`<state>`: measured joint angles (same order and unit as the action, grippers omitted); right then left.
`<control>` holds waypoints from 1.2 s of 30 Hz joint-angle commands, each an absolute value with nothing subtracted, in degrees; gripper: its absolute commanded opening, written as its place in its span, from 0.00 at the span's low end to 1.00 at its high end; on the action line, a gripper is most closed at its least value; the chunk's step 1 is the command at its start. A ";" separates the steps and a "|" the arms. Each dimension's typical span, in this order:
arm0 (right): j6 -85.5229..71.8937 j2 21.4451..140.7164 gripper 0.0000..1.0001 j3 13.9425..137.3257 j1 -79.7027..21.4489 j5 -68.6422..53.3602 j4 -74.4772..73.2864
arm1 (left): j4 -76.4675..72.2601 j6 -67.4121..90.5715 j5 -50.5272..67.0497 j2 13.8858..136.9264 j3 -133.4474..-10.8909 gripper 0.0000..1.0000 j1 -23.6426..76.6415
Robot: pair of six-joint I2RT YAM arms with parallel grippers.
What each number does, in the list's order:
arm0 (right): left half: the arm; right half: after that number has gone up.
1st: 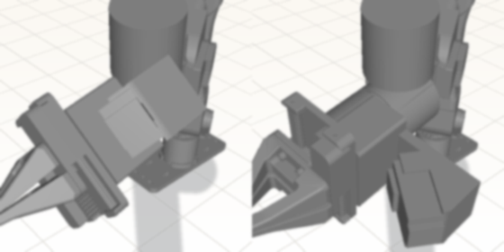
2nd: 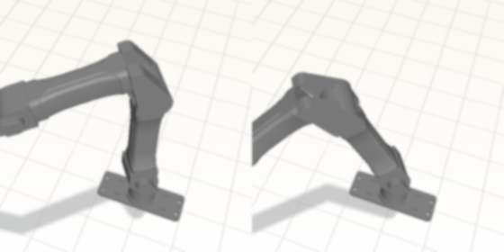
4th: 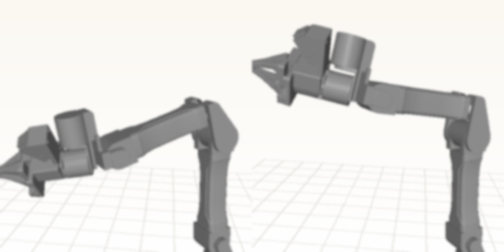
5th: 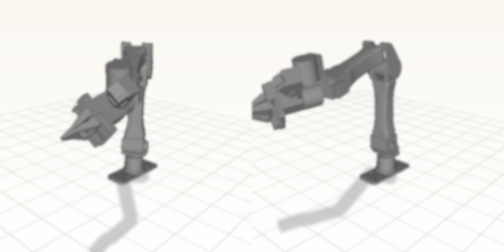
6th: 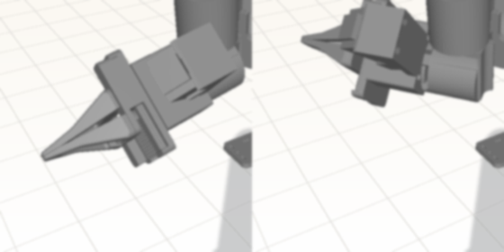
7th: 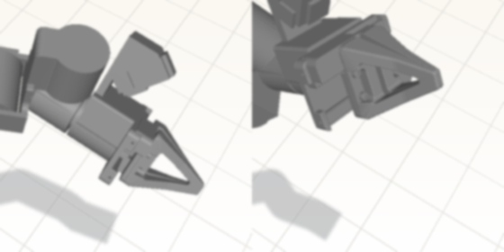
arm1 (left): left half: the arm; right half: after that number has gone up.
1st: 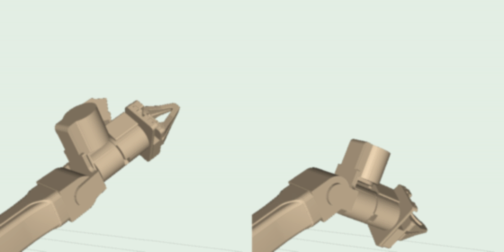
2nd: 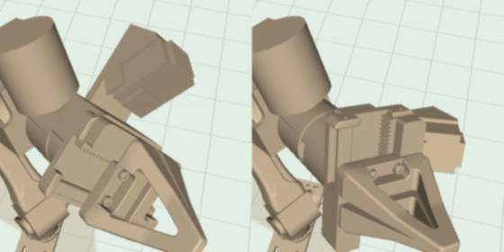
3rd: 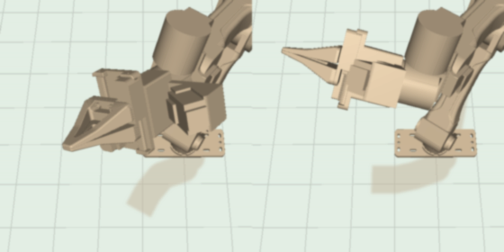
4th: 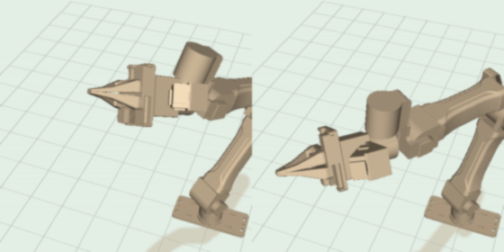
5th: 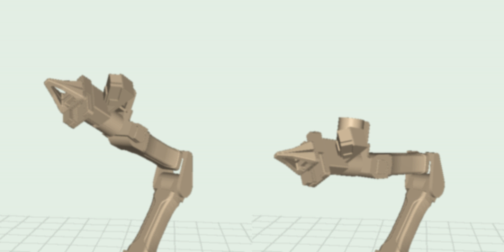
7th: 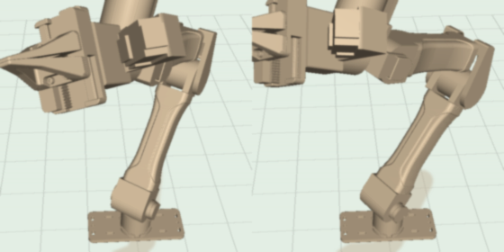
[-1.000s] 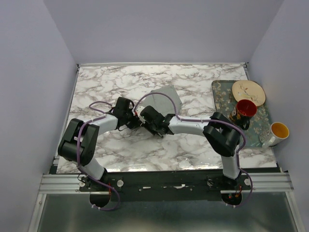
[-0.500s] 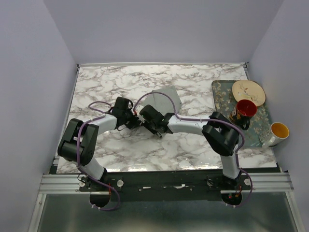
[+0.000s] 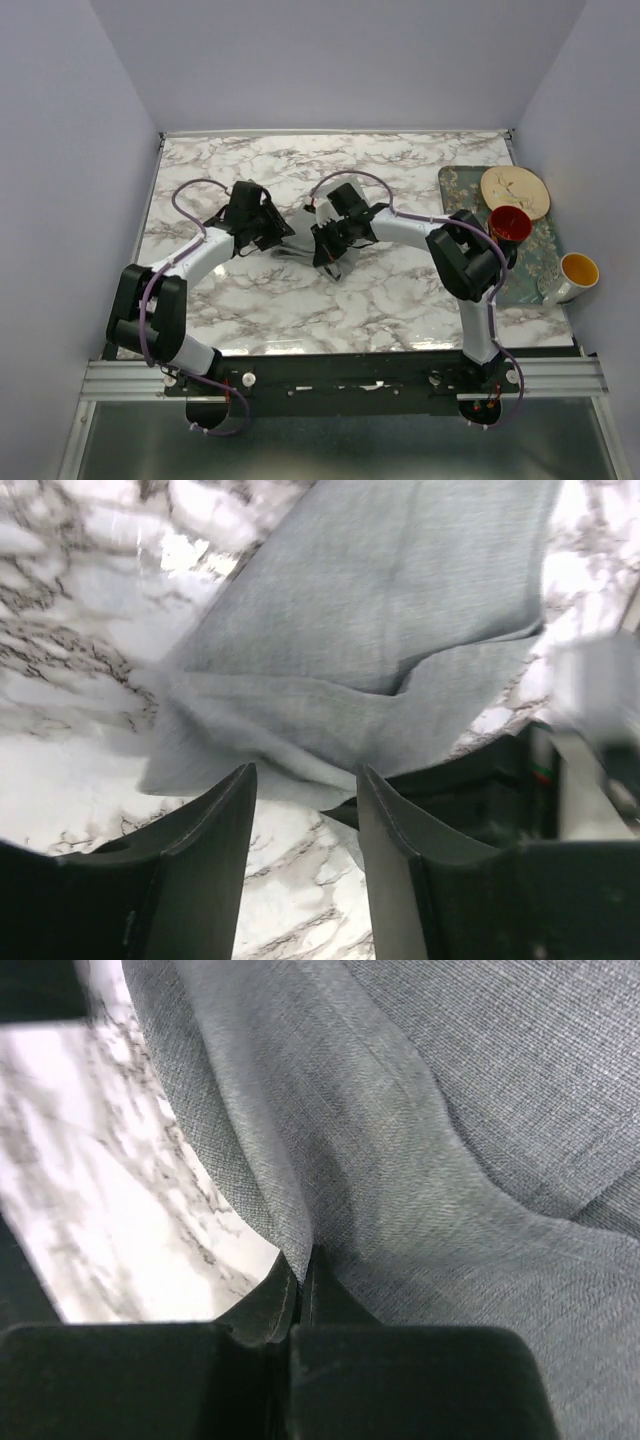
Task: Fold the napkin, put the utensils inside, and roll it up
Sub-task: Roll the napkin with the utensil
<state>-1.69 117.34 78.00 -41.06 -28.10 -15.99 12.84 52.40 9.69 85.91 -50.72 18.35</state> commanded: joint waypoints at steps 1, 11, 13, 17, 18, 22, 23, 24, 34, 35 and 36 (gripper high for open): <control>-6.67 122.07 0.01 80.33 -37.18 -48.23 -18.72 | 18.36 45.18 7.72 80.00 -51.25 0.55 18.11; -9.58 125.86 0.01 82.71 -34.98 -53.09 -19.16 | 10.46 48.60 18.37 76.20 -42.71 0.51 20.74; -8.71 125.34 0.00 81.75 -34.89 -50.55 -19.25 | 9.32 48.52 18.54 76.64 -42.63 0.49 21.09; -7.56 122.26 0.01 80.51 -35.24 -43.44 -19.42 | 8.88 50.71 18.89 78.04 -43.24 0.47 21.09; -7.30 121.91 0.01 80.51 -35.33 -42.64 -19.68 | 8.70 51.50 19.85 79.18 -43.33 0.48 21.01; -7.38 122.34 0.01 80.86 -35.42 -42.98 -19.86 | 7.74 58.96 21.27 82.26 -42.02 0.57 21.01; -7.47 122.69 0.01 81.12 -35.42 -43.15 -20.04 | 7.13 59.76 21.79 82.70 -41.75 0.59 21.09; -7.47 122.96 0.01 81.12 -35.42 -43.07 -20.21 | 6.16 60.55 22.06 82.88 -41.31 0.59 21.27; -8.00 124.63 0.01 82.09 -35.51 -43.24 -20.74 | -1.82 60.55 21.53 82.96 -38.32 0.27 22.06; -8.00 124.80 0.00 82.18 -35.42 -43.24 -20.74 | -2.11 60.82 21.71 83.49 -38.49 0.24 22.06; -8.00 124.80 0.00 82.35 -35.42 -43.24 -20.92 | -2.46 60.91 21.80 84.28 -38.76 0.24 22.06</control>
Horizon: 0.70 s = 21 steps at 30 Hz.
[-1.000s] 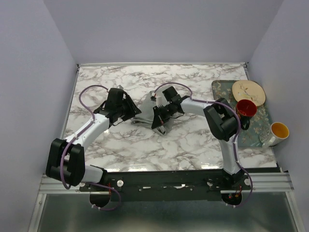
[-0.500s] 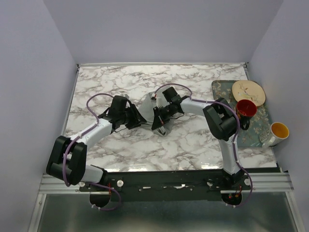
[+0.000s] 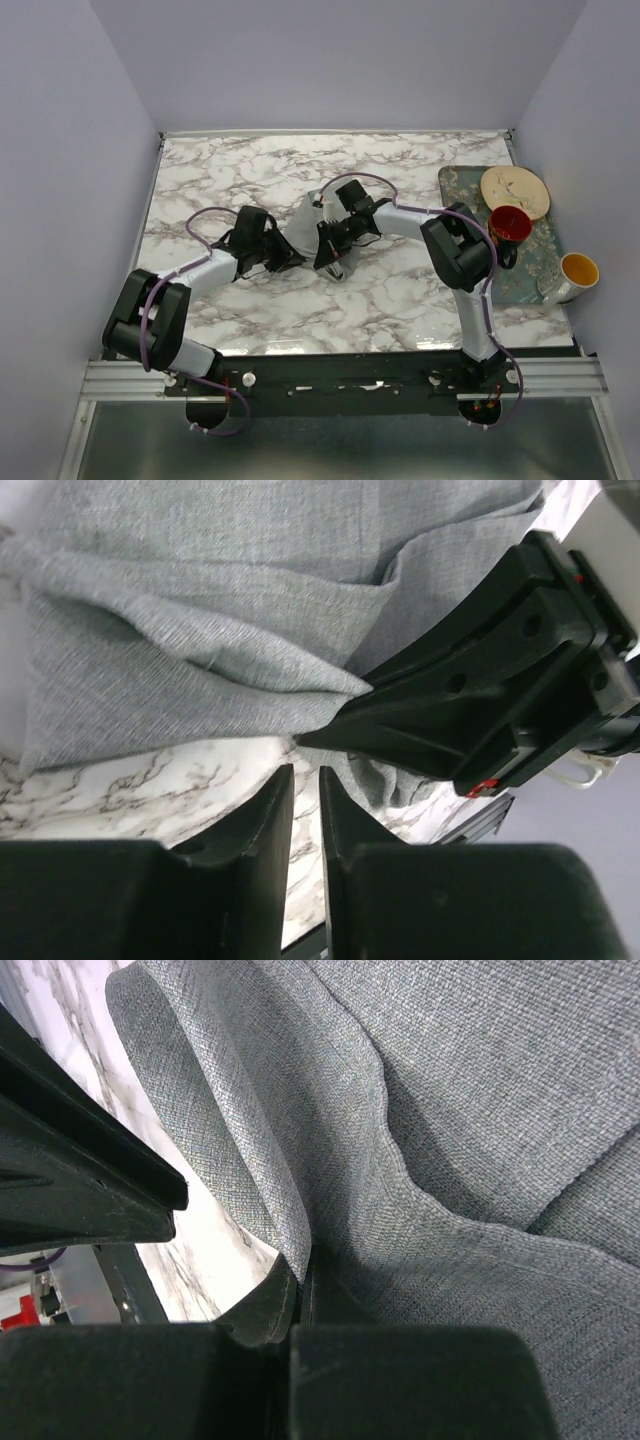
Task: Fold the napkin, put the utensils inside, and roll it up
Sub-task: Roll the napkin with the utensil
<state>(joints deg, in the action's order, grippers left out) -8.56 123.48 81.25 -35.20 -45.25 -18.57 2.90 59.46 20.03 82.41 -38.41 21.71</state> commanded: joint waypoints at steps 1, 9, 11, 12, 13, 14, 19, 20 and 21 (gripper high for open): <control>-7.82 124.89 0.01 82.44 -35.51 -43.33 -20.92 | -2.90 60.91 21.71 84.64 -39.02 0.23 22.06; -7.03 123.05 0.01 82.26 -35.77 -41.58 -21.53 | -0.89 57.48 19.78 82.10 -39.73 0.22 22.24; -5.89 122.08 0.01 82.61 -36.56 -38.51 -22.67 | 1.30 57.57 18.99 80.87 -39.29 0.26 22.15; -5.37 121.30 0.04 83.40 -37.52 -35.28 -23.98 | 2.28 57.66 18.72 79.82 -39.29 0.29 22.15; -4.67 120.85 0.07 83.67 -38.05 -33.77 -24.60 | 2.89 57.66 18.63 79.20 -39.11 0.32 22.15; -4.40 120.50 0.12 84.02 -38.58 -32.18 -25.13 | 3.16 57.92 18.55 78.67 -38.94 0.37 22.24; -2.46 117.43 0.42 83.68 -43.50 -19.61 -28.74 | 6.14 57.40 17.32 74.63 -39.20 0.40 20.75; -2.63 116.38 0.45 83.41 -43.85 -18.73 -29.09 | 6.67 57.39 16.88 74.01 -39.20 0.40 20.39; -2.90 115.85 0.54 83.15 -44.12 -18.89 -29.44 | 7.29 57.22 16.79 72.87 -39.20 0.40 19.87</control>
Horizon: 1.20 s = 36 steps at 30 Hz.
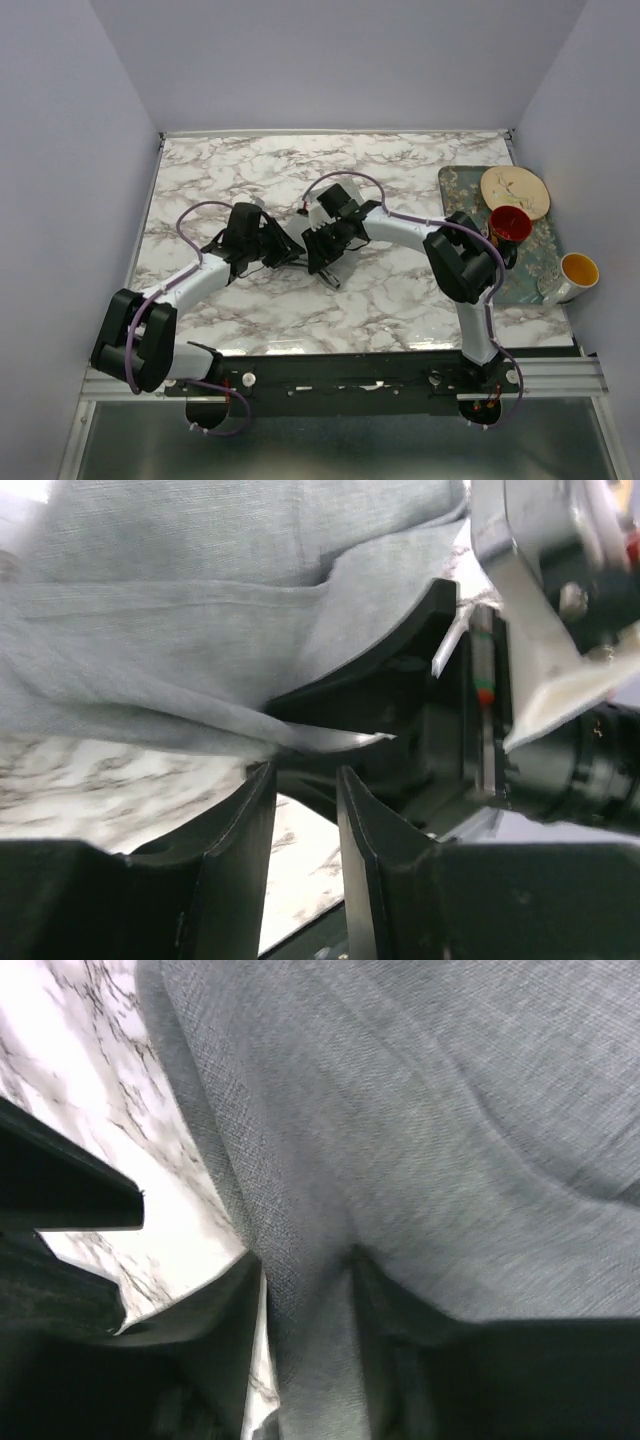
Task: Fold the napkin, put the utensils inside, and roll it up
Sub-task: Roll the napkin with the utensil
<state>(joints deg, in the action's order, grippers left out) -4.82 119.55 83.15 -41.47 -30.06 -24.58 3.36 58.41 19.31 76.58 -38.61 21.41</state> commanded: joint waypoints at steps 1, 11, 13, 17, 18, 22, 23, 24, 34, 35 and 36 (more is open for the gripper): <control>-3.60 115.06 0.97 82.45 -44.03 -19.42 -29.62 | 7.90 57.30 16.87 72.34 -39.11 0.40 19.43; -7.90 106.09 1.00 80.42 -44.03 -19.25 -29.71 | 5.28 57.13 21.35 75.84 -40.95 0.32 18.02; -10.79 104.69 1.00 78.76 -43.16 -20.38 -28.57 | 4.14 56.87 23.72 79.08 -42.62 0.27 18.19; -15.20 104.15 0.61 73.40 -38.42 -29.33 -21.11 | 2.03 56.78 26.27 85.24 -45.61 0.12 18.19; -15.47 104.32 0.29 72.95 -37.80 -31.97 -18.83 | 1.93 56.69 26.63 87.26 -46.14 0.10 18.19; -16.78 107.48 0.15 72.43 -37.53 -36.64 -15.22 | 1.41 55.55 27.07 90.35 -46.41 0.04 18.19; -17.05 108.53 0.13 72.07 -37.62 -37.09 -14.07 | 1.58 54.76 26.90 90.70 -46.15 0.03 18.19; -17.22 108.98 0.10 71.81 -37.62 -38.13 -12.84 | 1.67 54.58 26.81 90.96 -45.88 0.03 18.19; -20.04 111.44 0.03 66.36 -37.88 -40.96 -6.24 | 0.70 52.74 24.44 89.21 -39.90 0.02 18.19; -20.13 111.71 0.03 65.66 -37.88 -40.70 -5.54 | 0.62 52.65 24.00 88.86 -39.21 0.02 18.19; -20.30 112.06 0.03 64.96 -38.05 -40.26 -3.88 | 0.44 52.30 23.47 88.60 -39.03 0.02 18.19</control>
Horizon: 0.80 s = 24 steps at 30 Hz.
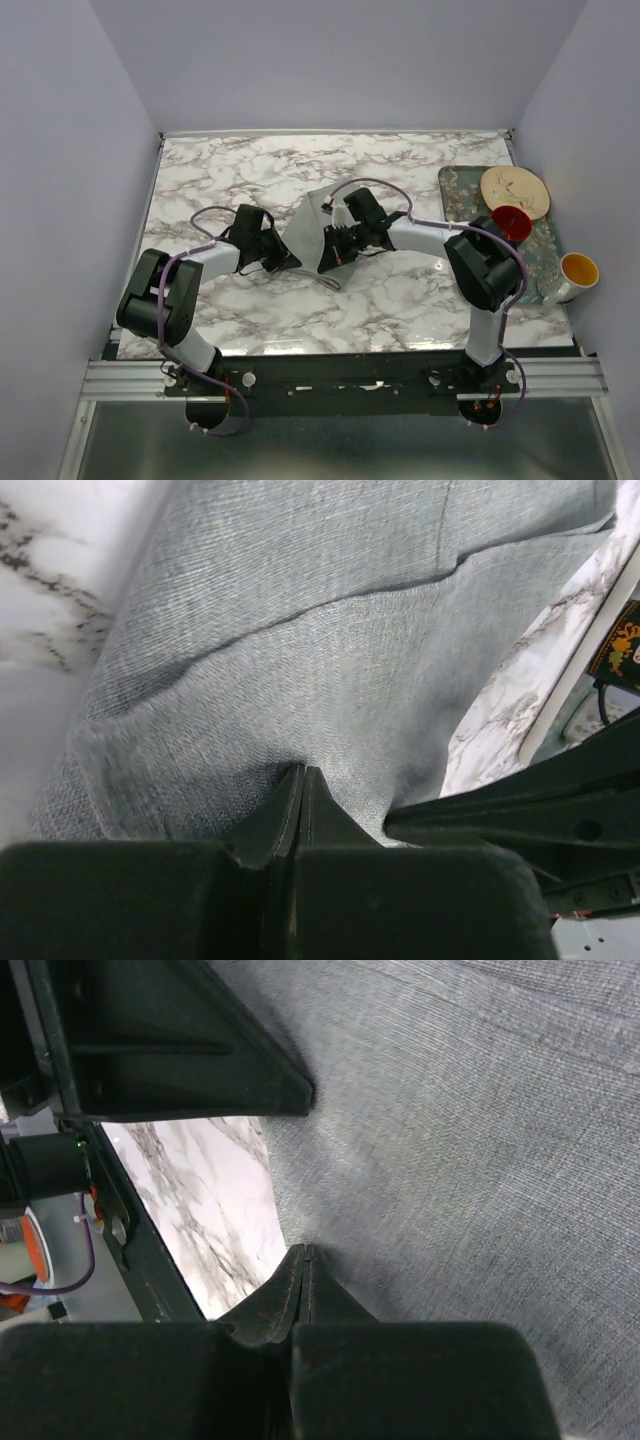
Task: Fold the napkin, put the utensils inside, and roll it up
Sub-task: Roll the napkin with the utensil
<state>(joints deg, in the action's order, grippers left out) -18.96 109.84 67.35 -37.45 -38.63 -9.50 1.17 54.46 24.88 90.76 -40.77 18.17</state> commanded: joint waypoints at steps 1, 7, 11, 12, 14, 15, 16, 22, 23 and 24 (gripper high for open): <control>-19.61 113.28 0.02 64.43 -37.97 -38.77 -3.78 | 1.48 50.90 22.86 88.42 -39.20 0.02 18.19; -16.97 113.47 0.01 64.07 -38.14 -34.46 -4.39 | 3.08 47.64 19.69 88.94 -40.78 0.02 18.19; -14.50 110.48 0.04 66.27 -39.64 -31.20 -8.87 | 5.09 46.85 19.42 87.63 -42.71 0.03 18.28; -14.50 108.91 0.04 66.18 -39.81 -31.20 -9.57 | 5.36 46.85 19.25 87.37 -42.89 0.03 18.28; -14.85 107.41 0.05 65.22 -39.90 -31.64 -9.49 | 7.11 46.76 18.99 86.23 -43.24 0.03 18.28; -14.85 106.71 0.05 63.74 -39.99 -31.55 -9.32 | 7.64 46.67 18.81 85.70 -43.16 0.03 18.19; -14.85 105.48 0.06 62.94 -39.90 -30.86 -9.06 | 7.99 46.50 17.50 84.30 -42.98 0.03 18.11; -12.31 106.43 0.08 59.51 -39.90 -28.04 -7.82 | 8.61 45.53 15.03 84.28 -40.69 0.03 16.09; -11.96 107.31 0.08 59.41 -39.90 -27.34 -7.74 | 8.44 44.83 14.42 84.98 -40.78 0.03 16.00; -11.69 107.49 0.08 59.50 -39.90 -26.99 -7.82 | 8.61 44.48 14.24 85.69 -41.04 0.03 15.91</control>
<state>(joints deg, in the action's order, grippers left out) -14.57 105.75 61.12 -39.77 -31.18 -7.33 7.03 47.13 17.93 84.07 -41.74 17.15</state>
